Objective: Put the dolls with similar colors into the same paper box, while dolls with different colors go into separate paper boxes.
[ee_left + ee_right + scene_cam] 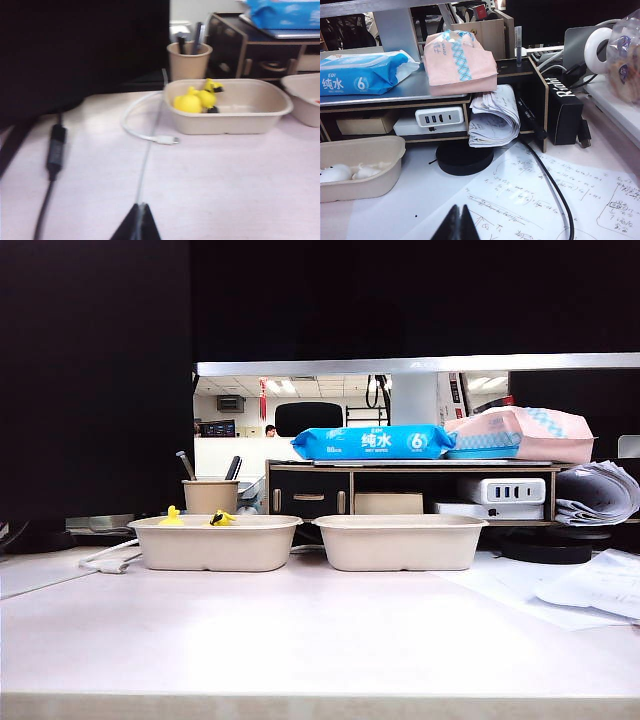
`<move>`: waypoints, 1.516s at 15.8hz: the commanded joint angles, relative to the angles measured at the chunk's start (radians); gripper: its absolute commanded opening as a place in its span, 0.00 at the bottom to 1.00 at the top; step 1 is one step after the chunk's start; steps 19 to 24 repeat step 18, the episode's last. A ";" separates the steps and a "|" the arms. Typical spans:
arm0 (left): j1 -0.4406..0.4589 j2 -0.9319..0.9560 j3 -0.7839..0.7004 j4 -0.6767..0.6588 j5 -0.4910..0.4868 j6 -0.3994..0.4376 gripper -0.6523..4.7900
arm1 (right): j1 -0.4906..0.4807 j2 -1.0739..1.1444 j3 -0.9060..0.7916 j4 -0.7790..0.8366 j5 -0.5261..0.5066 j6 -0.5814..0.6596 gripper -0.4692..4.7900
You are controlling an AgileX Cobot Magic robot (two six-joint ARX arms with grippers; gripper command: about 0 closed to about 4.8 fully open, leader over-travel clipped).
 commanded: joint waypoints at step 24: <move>0.081 0.000 0.000 0.073 -0.009 0.008 0.11 | 0.000 0.000 -0.004 0.018 -0.002 -0.003 0.08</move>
